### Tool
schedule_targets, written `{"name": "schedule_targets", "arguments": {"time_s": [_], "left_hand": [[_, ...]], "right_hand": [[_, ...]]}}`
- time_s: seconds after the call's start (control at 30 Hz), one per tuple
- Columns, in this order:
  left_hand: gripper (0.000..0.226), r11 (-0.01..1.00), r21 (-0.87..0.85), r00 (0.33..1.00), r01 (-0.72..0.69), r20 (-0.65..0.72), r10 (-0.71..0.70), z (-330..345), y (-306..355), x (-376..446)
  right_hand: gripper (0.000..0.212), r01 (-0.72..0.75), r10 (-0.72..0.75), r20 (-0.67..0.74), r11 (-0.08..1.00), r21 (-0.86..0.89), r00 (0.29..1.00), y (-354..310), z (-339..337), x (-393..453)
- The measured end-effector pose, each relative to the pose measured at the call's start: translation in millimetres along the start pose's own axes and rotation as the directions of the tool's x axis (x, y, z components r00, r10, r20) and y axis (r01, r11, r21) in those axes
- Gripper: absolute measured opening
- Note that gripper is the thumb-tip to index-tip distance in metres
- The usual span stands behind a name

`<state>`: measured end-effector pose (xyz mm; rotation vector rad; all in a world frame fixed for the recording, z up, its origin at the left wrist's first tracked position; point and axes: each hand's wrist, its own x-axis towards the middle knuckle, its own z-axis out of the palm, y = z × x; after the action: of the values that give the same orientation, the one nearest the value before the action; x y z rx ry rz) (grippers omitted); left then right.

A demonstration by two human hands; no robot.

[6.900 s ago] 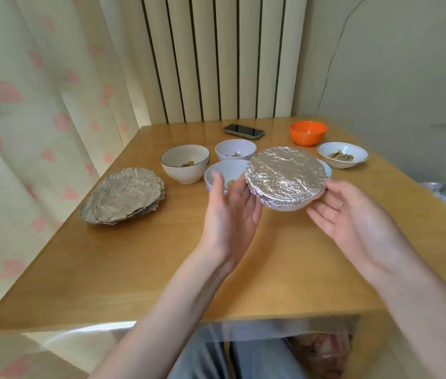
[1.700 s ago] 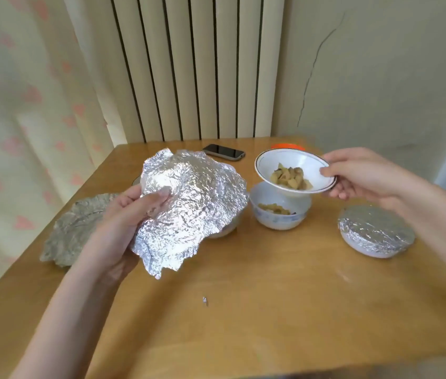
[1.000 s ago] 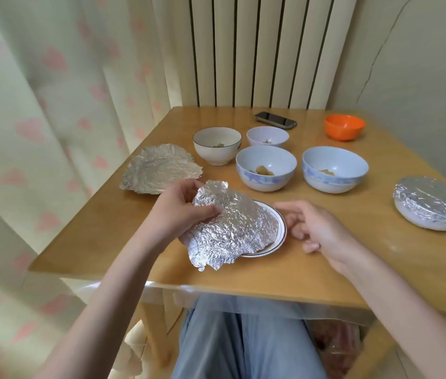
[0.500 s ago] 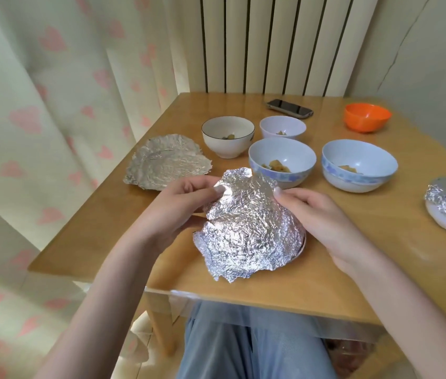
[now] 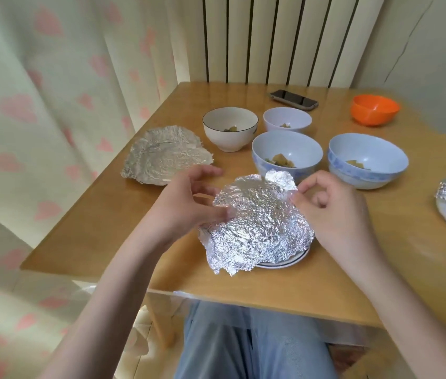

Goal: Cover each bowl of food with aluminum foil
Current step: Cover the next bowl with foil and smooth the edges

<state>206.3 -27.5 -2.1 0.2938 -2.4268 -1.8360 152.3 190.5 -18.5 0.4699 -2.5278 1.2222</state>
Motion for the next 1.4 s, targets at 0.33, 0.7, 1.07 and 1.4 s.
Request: {"name": "schedule_targets", "arguments": {"time_s": [0.33,0.7,1.07,1.4], "left_hand": [[0.026,0.956,0.241,0.959,-0.167,-0.184,0.214,4,-18,-28],[0.097,0.937,0.248,0.969,-0.245,0.094,0.229,22,-38,-42],[0.1,0.933,0.261,0.968,-0.248,0.099,0.229,22,-40,-41],[0.1,0.913,0.296,0.959,-0.282,0.1,0.264,25,-35,-41]], "right_hand": [[0.019,0.007,-0.006,0.008,0.972,-0.236,1.0,-8,5,-15],[0.02,-0.016,0.015,-0.006,0.973,-0.229,1.0,-8,5,-17],[0.017,-0.018,0.018,0.003,0.999,0.029,1.0,10,10,-15],[0.022,-0.187,0.175,0.076,0.965,0.185,0.982,17,17,-16]]}}
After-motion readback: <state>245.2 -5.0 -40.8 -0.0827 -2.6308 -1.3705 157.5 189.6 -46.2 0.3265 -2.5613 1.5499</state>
